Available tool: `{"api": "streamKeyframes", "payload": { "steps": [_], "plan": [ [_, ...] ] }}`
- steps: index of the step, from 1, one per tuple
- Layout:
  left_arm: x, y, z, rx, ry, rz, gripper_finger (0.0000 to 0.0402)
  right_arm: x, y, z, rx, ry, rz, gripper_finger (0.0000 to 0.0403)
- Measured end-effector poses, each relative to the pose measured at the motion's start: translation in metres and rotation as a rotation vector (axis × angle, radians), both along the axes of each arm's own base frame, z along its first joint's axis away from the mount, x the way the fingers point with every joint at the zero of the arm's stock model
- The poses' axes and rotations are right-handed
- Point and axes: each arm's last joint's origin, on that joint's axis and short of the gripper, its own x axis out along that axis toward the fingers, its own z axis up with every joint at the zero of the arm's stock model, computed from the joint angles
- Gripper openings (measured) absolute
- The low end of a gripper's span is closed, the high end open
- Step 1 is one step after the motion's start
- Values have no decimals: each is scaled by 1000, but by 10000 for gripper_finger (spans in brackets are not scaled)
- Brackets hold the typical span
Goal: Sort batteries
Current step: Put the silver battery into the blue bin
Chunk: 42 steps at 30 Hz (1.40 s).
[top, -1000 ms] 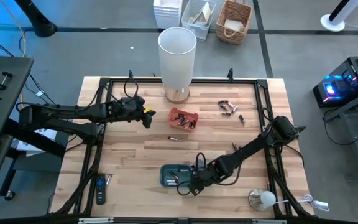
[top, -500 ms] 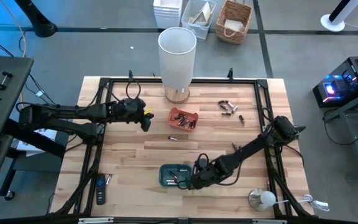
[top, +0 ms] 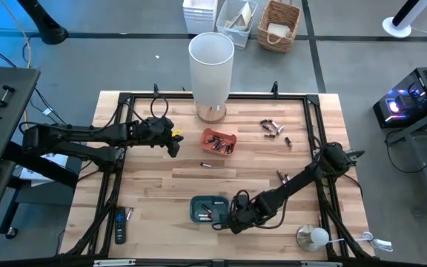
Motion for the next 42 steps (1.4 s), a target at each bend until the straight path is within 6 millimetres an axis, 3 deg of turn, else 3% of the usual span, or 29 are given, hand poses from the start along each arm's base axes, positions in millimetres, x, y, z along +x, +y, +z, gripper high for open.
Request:
{"api": "streamKeyframes", "payload": {
  "steps": [8, 17, 19, 22, 24, 34, 42],
  "plan": [
    [0, 0, 0, 0, 1, 0, 0, 6, 0, 22, -99, 46, 51, 144],
    [1, -4, 0, -28, -6, -38, 0, 18, 5, 28, -270, -190, 427, 138],
    [2, -8, 0, -37, -7, -64, 0, 21, 8, 31, -276, -248, 523, 112],
    [3, -14, 0, -50, -12, -78, 0, 23, 12, 33, -260, -314, 642, 34],
    [4, -18, 0, -63, -15, -84, 0, 24, 15, 33, -268, -359, 733, 13],
    [4, -29, -1, -66, -6, -124, 0, 42, 27, 6, -550, -625, 1153, 2],
    [4, -32, -2, -48, 7, -118, 0, 40, 16, -9, -721, -447, 1109, 1]
  ]
}}
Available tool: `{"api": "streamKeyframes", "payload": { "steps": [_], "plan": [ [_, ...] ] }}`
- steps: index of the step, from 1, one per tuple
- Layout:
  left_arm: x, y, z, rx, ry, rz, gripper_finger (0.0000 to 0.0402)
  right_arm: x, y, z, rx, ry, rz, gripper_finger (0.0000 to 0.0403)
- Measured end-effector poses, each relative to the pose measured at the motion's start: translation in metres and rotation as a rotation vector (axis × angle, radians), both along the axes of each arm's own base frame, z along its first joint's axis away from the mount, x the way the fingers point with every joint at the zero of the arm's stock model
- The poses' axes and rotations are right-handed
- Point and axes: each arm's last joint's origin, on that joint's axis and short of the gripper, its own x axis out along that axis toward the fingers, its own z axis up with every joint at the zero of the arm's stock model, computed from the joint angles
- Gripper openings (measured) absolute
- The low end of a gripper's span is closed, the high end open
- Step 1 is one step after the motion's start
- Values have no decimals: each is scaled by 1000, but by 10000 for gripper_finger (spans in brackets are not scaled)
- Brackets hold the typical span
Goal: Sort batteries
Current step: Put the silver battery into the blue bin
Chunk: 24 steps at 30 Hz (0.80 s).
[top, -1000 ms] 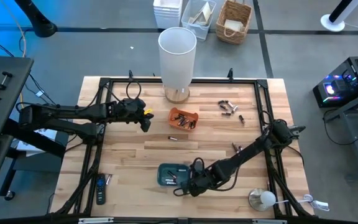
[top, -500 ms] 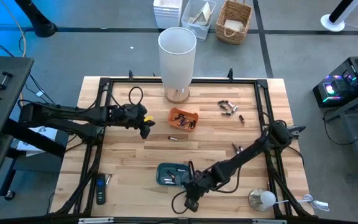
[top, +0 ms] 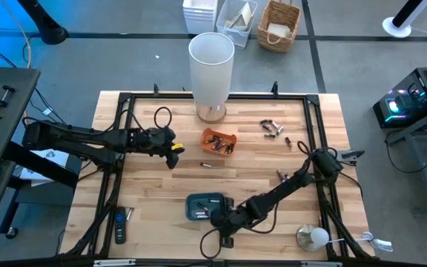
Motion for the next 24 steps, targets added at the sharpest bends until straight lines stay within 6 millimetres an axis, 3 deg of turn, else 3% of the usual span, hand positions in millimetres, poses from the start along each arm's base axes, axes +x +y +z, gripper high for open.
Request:
{"api": "streamKeyframes", "payload": {
  "steps": [16, 20, 24],
  "plan": [
    [0, 2, 0, 45, 2, 55, 0, -23, 8, -4, -33, 178, 16, 0],
    [0, 3, 0, 55, 3, 67, 0, -30, 11, 6, -17, 179, -38, 0],
    [0, 3, 0, 56, 2, 67, 0, -34, 13, 33, 60, 121, -74, 0]
  ]
}}
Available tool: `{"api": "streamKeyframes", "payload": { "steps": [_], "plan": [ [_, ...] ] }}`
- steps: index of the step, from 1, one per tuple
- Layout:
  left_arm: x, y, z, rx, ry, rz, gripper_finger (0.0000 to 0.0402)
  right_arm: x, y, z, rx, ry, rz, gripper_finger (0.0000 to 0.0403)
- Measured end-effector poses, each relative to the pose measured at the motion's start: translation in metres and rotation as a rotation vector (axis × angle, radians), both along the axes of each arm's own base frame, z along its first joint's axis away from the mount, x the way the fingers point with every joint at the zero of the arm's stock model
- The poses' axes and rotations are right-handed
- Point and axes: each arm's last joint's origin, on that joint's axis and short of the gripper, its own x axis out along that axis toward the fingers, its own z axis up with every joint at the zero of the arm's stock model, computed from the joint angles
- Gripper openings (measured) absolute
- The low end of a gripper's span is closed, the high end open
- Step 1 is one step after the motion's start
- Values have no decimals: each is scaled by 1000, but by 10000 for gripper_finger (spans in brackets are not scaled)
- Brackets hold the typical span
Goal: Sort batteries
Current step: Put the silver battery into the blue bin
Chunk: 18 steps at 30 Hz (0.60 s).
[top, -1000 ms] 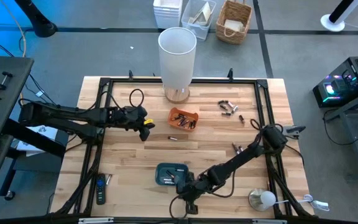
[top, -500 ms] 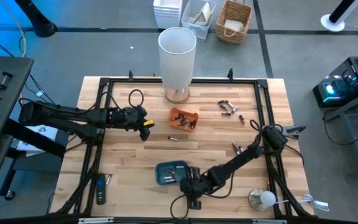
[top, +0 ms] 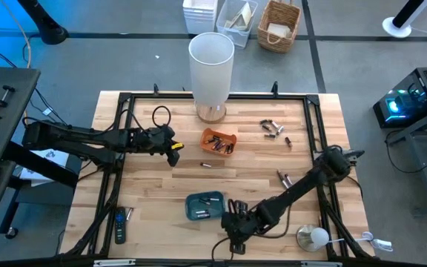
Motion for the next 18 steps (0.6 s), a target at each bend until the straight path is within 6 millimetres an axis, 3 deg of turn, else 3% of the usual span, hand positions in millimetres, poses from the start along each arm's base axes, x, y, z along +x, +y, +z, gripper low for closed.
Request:
{"api": "streamKeyframes", "payload": {
  "steps": [5, 11, 18],
  "plan": [
    [0, 0, 0, 0, 0, 0, 0, -5, -3, 20, 63, -9, -78, 0],
    [0, 0, 0, 0, 2, 0, 0, 6, -21, 8, 223, 118, -377, 8],
    [0, 0, 0, 0, 2, 0, 0, 13, -34, 0, 277, 190, -475, 111]
  ]
}}
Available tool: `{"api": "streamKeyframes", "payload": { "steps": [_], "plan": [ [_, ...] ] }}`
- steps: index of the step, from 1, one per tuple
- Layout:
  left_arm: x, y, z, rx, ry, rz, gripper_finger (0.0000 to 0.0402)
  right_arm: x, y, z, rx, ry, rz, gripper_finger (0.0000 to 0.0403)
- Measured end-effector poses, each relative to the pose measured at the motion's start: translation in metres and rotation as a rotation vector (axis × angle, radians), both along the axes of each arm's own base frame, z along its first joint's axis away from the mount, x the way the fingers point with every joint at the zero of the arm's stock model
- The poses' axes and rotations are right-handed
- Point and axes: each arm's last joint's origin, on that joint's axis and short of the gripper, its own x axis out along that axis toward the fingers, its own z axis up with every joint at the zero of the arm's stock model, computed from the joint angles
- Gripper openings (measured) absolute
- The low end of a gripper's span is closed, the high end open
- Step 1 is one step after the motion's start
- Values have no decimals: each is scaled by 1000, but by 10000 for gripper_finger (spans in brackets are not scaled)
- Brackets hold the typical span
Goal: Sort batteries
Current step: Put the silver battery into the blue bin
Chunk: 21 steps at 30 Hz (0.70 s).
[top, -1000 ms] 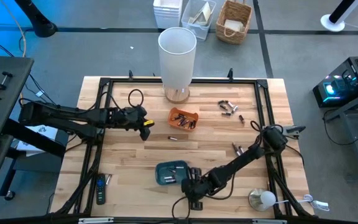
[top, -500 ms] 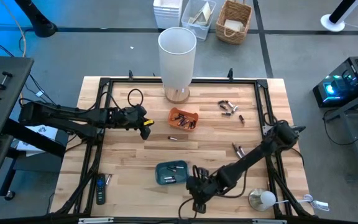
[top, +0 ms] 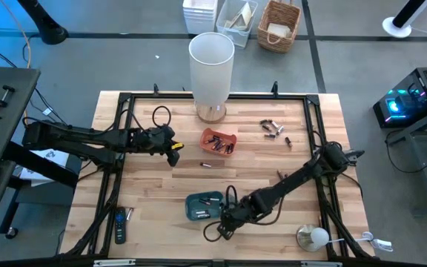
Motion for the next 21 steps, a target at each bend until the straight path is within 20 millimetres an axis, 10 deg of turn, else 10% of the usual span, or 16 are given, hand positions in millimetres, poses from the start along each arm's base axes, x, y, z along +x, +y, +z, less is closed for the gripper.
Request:
{"api": "streamKeyframes", "payload": {
  "steps": [6, 21],
  "plan": [
    [0, 0, 0, 0, 0, 0, 0, -6, -3, -3, -3, 82, -27, 181],
    [0, 0, 0, 0, 0, 0, 0, -8, -11, -6, -26, 148, -49, 183]
  ]
}}
